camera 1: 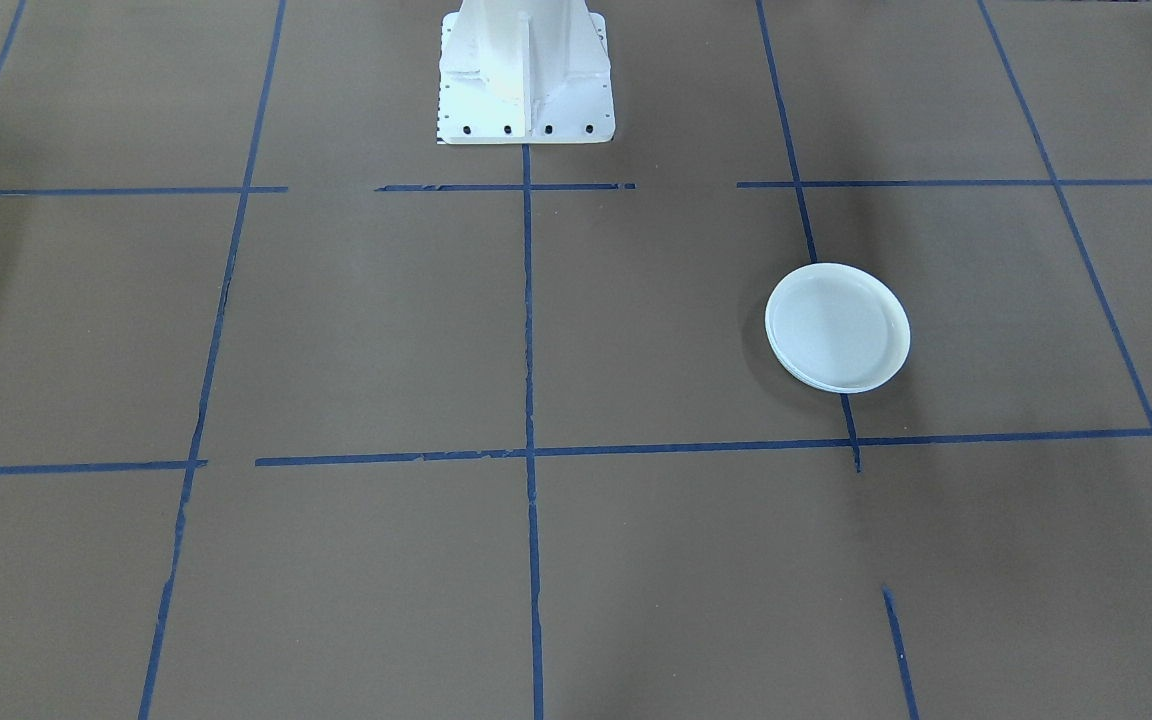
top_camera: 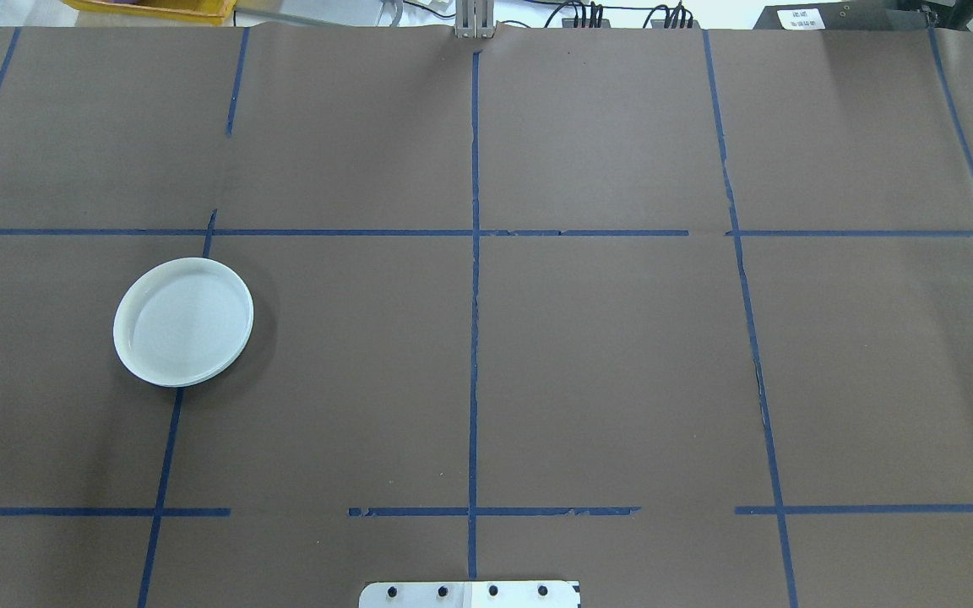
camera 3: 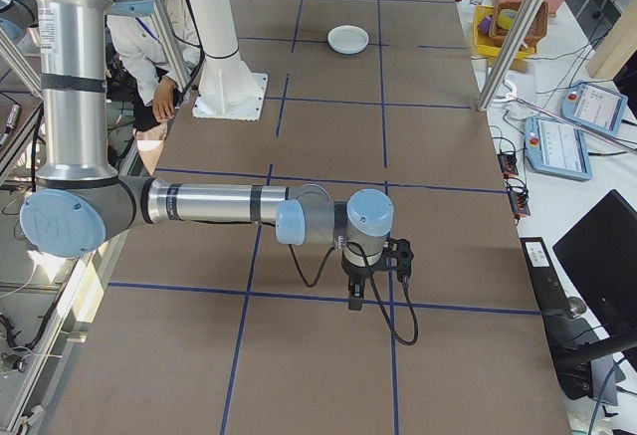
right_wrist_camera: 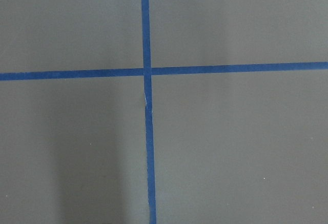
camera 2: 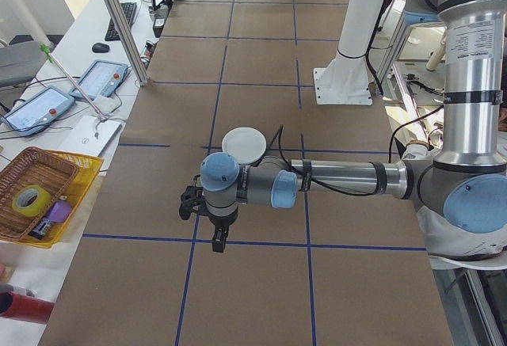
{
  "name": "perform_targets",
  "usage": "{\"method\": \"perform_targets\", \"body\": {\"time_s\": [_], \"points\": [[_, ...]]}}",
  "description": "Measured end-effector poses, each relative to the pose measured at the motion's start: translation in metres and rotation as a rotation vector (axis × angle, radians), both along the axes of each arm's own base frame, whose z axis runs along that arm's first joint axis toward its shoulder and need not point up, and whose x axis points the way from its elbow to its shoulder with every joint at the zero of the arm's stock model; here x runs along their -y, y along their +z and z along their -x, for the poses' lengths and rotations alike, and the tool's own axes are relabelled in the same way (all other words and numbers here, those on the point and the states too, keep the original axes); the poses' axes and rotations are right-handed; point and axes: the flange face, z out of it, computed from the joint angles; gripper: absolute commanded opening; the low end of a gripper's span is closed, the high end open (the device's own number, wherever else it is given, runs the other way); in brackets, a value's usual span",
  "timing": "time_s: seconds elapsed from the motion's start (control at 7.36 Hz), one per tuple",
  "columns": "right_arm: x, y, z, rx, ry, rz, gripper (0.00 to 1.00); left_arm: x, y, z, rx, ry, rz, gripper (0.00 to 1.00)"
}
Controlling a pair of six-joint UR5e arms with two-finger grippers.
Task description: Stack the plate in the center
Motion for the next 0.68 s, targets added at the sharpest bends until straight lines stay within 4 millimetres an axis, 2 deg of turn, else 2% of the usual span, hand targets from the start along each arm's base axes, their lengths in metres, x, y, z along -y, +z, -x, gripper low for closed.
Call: {"method": "perform_targets", "body": {"time_s": [0.68], "points": [[0.0, 0.0, -0.0001, -0.001, 0.0, 0.0, 1.0, 0.0009, -0.0023, -0.0013, -0.018, 0.005, -0.01, 1.0]]}}
